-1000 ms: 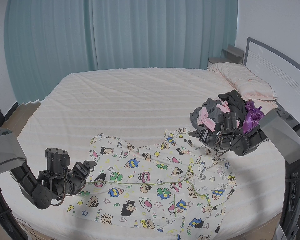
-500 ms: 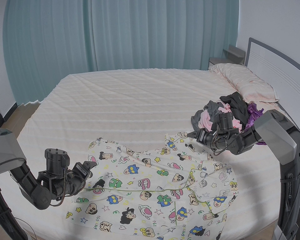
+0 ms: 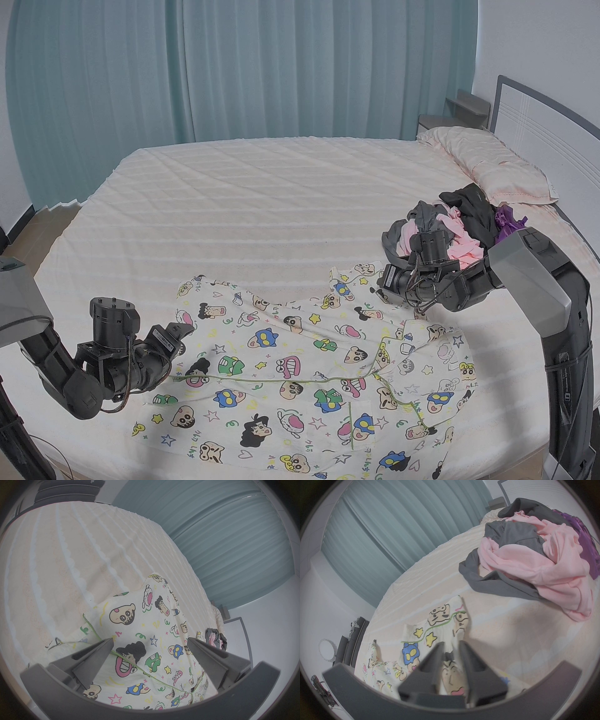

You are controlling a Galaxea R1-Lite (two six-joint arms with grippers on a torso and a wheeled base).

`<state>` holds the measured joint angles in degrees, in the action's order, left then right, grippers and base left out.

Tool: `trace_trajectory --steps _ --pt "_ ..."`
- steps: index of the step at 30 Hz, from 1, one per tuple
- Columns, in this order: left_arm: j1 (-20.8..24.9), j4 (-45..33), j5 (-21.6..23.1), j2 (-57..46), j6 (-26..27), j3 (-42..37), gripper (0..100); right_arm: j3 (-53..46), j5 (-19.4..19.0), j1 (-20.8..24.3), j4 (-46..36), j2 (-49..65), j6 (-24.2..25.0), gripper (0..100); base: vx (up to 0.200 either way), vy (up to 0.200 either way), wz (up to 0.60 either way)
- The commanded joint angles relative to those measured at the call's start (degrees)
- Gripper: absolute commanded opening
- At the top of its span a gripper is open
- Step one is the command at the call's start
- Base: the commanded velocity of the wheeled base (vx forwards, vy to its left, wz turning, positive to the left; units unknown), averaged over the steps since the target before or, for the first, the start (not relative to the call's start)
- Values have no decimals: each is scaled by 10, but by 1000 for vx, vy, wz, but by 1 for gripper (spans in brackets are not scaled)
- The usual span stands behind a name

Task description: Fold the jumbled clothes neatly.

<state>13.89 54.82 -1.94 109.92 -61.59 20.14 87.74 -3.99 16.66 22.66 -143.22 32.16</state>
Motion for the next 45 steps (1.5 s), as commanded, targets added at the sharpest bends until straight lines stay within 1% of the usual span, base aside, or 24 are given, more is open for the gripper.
trace_trajectory --steps 1,5,6,10,15,19,22,26,34,35,42,45 --pt "0 0 -1 2 0 1 100 12 4 -12 -3 -16 0 0 0 0 0" --pt "-1 0 -1 1 0 1 100 16 6 -24 2 -16 3 0 0 0 0" --pt "-1 0 -1 0 0 1 100 24 10 -34 6 -16 7 0 0 0 0" --pt "-1 0 -1 0 0 1 100 46 35 -49 10 -17 26 0 0 0 0" --pt "-1 0 -2 0 1 1 100 54 40 -66 11 -15 37 0 0 0 0" --pt "-1 0 -2 1 1 1 100 54 40 -70 11 -16 38 0 0 0 0" --pt "-1 0 -2 1 1 2 100 54 42 -79 36 -20 38 0 0 0 0" --pt "-3 0 -2 2 1 3 100 55 57 -86 57 -24 37 0 0 0 0" --pt "-3 0 -3 2 1 3 100 54 58 -88 65 -31 38 0 0 0 0" --pt "-3 0 -3 2 1 3 100 55 59 -88 66 -32 38 100 0 0 0" --pt "-5 0 -3 0 0 3 100 33 58 -95 75 -9 35 100 0 0 0" --pt "-5 0 -3 -3 1 2 100 -15 46 -98 72 32 31 100 0 0 0"
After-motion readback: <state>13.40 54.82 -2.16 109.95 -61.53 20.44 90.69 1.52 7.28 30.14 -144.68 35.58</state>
